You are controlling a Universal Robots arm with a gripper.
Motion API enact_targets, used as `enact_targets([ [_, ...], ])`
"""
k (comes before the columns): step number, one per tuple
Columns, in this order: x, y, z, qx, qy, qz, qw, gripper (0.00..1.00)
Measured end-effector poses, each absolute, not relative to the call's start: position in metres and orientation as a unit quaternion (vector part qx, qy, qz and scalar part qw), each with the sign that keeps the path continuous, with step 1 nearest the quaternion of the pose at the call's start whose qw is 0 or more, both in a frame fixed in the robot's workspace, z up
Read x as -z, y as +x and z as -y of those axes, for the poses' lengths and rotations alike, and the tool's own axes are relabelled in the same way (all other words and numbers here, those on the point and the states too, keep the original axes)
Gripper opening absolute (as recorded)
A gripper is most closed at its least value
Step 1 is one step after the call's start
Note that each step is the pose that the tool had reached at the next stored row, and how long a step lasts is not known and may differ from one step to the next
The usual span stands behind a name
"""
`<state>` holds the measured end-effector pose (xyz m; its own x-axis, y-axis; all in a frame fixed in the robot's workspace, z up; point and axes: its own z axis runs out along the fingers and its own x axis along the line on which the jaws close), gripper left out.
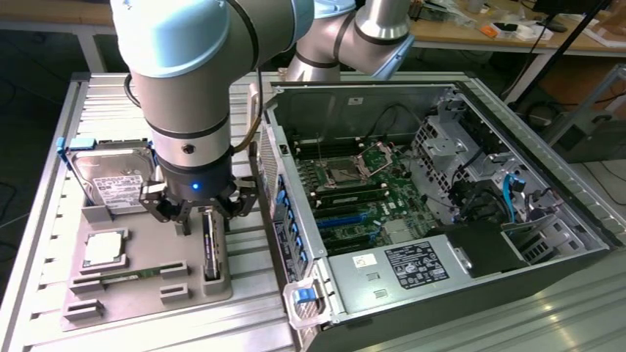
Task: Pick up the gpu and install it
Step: 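Pick up the gpu and move the gpu toward the slot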
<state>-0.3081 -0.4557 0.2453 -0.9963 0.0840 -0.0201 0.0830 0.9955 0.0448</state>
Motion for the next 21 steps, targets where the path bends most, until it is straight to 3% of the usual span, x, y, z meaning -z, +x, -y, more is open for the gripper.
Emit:
enact_targets([
  [3,-0.2453,-0.3081,0.4557,-0.022,0.042,-0.999,0.011,0.52],
  [4,-0.2453,-0.3081,0.4557,-0.022,0.042,-0.999,0.011,0.45],
  [21,-0.2432,-0.3081,0.4594,-0.022,0.042,-0.999,0.011,0.45],
])
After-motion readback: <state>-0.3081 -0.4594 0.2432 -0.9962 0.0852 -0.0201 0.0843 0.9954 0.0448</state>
